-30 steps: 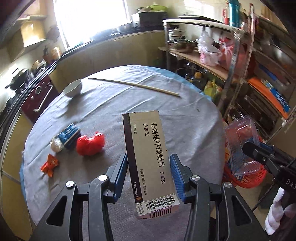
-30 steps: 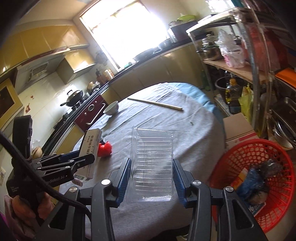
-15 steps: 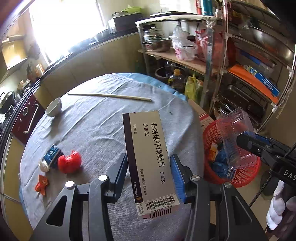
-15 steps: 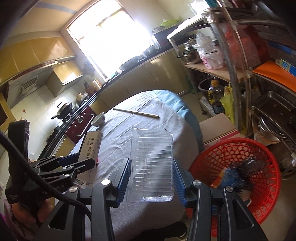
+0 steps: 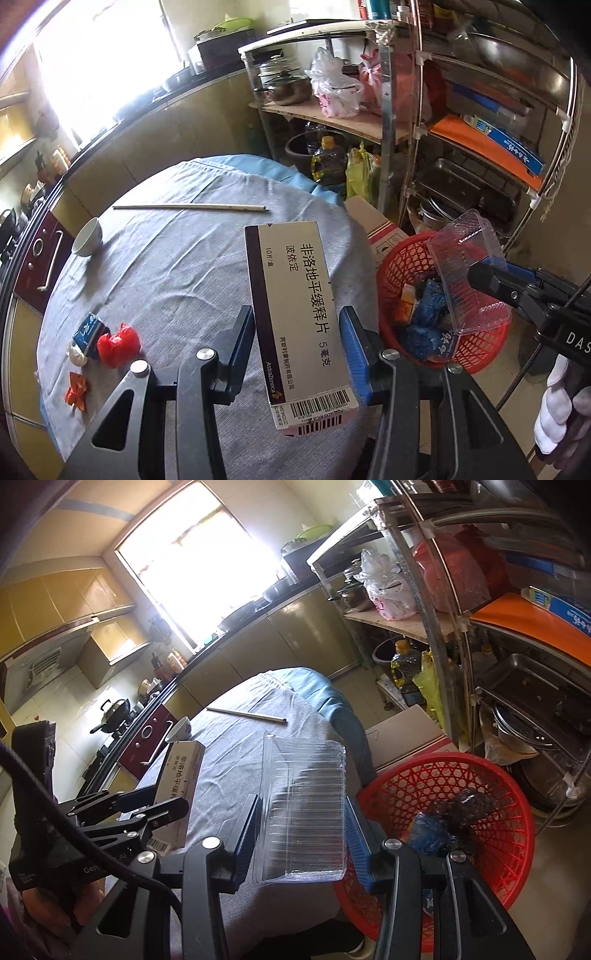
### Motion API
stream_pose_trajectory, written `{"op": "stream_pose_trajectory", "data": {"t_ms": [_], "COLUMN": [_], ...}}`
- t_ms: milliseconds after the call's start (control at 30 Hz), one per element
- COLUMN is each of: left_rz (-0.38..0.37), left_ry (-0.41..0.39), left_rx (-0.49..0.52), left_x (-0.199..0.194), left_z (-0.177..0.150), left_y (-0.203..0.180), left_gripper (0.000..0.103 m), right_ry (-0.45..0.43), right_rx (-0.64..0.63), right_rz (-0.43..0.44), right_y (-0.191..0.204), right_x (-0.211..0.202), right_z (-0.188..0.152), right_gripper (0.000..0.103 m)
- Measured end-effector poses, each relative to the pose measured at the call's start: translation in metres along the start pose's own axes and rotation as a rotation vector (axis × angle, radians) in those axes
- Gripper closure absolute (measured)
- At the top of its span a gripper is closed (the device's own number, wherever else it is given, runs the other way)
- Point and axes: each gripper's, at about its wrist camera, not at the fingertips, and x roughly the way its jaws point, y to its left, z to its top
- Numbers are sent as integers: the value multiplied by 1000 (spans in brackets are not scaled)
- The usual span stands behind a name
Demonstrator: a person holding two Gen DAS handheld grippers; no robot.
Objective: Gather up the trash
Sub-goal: 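Carry the medicine box with the left tool while the right carries the tray to the red basket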
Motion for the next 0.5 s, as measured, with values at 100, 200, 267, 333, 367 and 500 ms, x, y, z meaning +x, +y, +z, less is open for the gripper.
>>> {"op": "stream_pose_trajectory", "data": {"t_ms": [100,200,267,333,367,500], "left_rz": [-8,-14,-20,-24,-25,-33], "left_ry": [0,-1,-1,-1,-1,-2], "left_rx": [13,27,35,42,44,57], "left_x": [2,4,6,7,8,11], "left_z": [3,6,7,9,9,11], "left_y": [-7,-15,-20,-25,-26,-35], "left_gripper": [55,55,55,55,55,54], "right_ry": [-5,-12,-17,-20,-22,-30], "right_rx": [7,18,26,35,38,48], "right_rz": [-7,-15,-22,-30,-35,-48], "right_y": [-4,-11,-16,-21,-23,-31], "right_x": [-3,-7,-9,-12,-13,-20], "right_z": [0,2,2,2,2,2], "right_gripper": [55,55,55,55,55,55]}}
